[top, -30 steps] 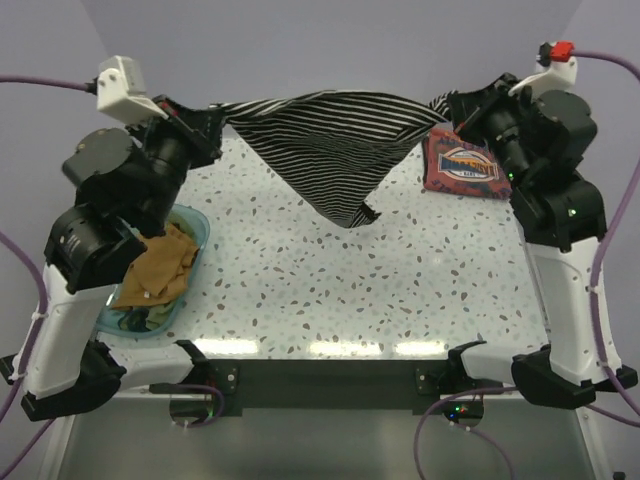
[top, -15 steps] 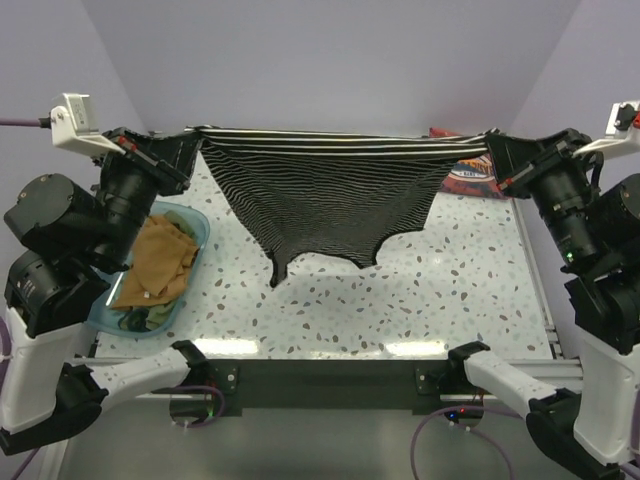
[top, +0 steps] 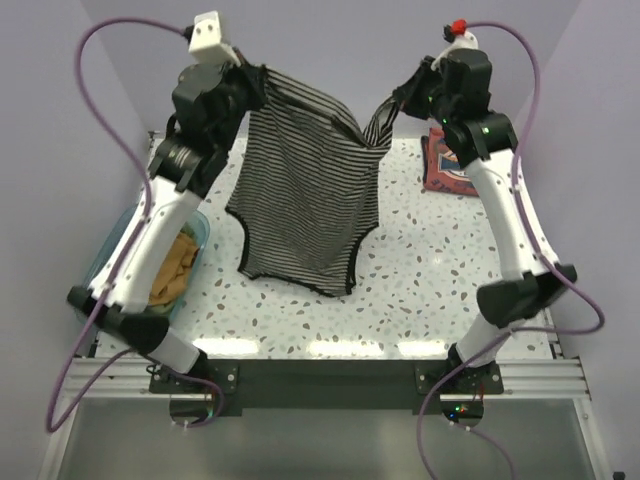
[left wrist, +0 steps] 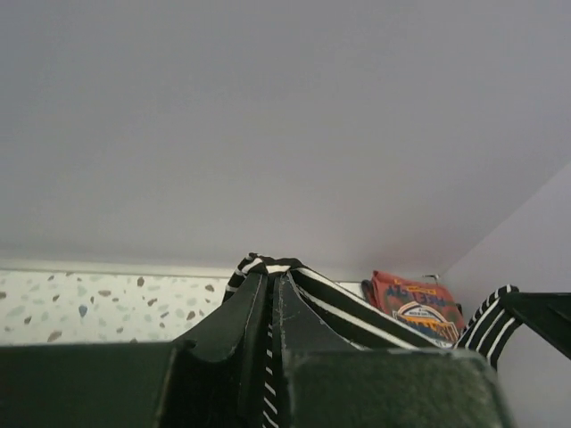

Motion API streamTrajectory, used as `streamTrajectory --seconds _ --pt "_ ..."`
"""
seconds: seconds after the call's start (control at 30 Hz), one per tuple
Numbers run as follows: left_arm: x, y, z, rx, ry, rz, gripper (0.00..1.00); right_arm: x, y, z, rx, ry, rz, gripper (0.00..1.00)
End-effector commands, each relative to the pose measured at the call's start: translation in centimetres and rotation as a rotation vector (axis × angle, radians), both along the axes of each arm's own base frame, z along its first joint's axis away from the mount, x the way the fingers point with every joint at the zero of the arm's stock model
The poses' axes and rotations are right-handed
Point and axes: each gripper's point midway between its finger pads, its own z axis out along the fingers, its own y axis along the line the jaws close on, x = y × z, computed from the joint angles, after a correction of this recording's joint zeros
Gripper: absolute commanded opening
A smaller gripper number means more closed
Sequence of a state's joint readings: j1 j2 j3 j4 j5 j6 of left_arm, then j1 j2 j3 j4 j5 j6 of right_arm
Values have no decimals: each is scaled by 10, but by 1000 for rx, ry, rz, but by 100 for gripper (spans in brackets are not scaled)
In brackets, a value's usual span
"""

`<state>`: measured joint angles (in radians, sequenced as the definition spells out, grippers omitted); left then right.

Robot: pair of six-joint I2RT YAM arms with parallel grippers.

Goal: Fold and stack the tank tops
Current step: Flatten the tank top out

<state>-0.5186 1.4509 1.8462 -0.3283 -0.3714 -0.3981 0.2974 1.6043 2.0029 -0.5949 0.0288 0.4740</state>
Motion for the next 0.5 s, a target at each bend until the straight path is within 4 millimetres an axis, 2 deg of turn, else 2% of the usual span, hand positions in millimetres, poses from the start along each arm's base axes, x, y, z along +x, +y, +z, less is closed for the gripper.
streamTrajectory --seconds 0.0,0.03,0.1,0.13,0.17,0.2,0.23,0.27,0.3,0.33,0.37,0.4,0.43,0.47 --pt "40 1 80 -11 -257 -86 0 3 -11 129 52 -347 -1 0" --pt "28 9 126 -38 -359 -91 0 6 -11 139 60 -371 -3 0" --pt "34 10 141 -18 -397 -127 0 2 -10 166 78 -444 16 0" --pt "32 12 156 -21 -437 -131 0 -1 -12 172 81 -461 14 0" --pt "32 14 158 -19 -449 -134 0 -4 -13 178 80 -484 10 0" --pt "33 21 158 -18 -454 -125 0 4 -13 160 65 -442 2 0" --pt "35 24 140 -22 -413 -128 0 -11 -18 165 68 -456 -4 0" --pt "34 27 138 -28 -425 -124 0 -14 -19 163 69 -464 -8 0" --pt "34 29 127 -30 -404 -119 0 0 -16 121 44 -372 -5 0" --pt "38 30 98 -20 -339 -120 0 -10 -21 117 42 -363 -19 0" --pt "39 32 84 -19 -312 -116 0 -9 -22 100 35 -327 -24 0" --pt "29 35 78 -40 -297 -120 0 1 -19 47 10 -209 -24 0" --pt "43 31 22 -30 -179 -120 0 -1 -20 24 8 -160 -29 0" --pt "42 29 0 -40 -141 -129 0 -11 -23 12 10 -138 -34 0"
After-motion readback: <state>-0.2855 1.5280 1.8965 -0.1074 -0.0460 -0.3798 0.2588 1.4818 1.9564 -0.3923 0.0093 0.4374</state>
